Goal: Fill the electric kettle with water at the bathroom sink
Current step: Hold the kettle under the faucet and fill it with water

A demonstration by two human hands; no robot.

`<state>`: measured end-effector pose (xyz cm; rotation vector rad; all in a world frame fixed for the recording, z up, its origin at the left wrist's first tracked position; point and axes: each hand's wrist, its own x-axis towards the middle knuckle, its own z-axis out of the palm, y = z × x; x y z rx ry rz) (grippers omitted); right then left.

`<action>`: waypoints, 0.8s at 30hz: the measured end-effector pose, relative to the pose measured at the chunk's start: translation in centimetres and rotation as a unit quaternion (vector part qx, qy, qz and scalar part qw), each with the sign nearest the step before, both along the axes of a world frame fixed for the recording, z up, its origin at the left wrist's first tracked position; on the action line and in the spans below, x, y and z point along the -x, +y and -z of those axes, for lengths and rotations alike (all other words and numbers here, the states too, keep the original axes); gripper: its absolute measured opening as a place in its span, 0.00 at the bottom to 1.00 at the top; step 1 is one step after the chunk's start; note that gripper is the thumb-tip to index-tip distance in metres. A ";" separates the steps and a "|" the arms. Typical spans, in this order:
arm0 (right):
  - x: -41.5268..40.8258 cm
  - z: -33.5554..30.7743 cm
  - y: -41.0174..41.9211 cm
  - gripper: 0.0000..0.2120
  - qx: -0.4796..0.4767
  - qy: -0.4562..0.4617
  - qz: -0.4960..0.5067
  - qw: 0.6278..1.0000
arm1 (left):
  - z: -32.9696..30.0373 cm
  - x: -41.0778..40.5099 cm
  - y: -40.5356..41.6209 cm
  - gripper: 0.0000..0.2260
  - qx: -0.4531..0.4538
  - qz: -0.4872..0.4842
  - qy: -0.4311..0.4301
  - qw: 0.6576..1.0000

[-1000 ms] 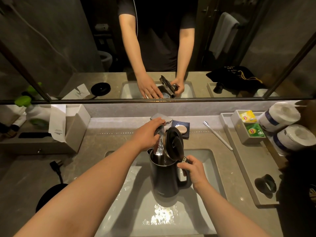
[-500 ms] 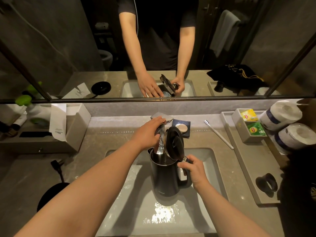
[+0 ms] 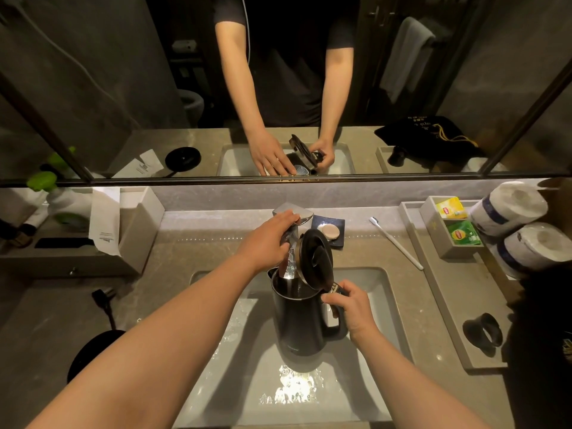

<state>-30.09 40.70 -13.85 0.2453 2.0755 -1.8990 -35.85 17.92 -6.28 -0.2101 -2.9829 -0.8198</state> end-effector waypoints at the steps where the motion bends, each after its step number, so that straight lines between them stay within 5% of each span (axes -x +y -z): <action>1: 0.0 0.0 0.1 0.13 0.003 -0.001 0.000 1.000 | 0.0 0.0 0.0 0.31 0.001 -0.001 0.001 1.000; 7: 0.0 0.2 0.3 0.23 0.011 0.000 0.007 1.000 | 0.0 0.0 -0.1 0.31 -0.004 0.003 0.001 1.000; 24: -0.1 0.0 0.1 0.14 0.010 -0.009 0.001 1.000 | 0.4 0.1 -0.1 0.32 0.002 -0.003 -0.002 1.000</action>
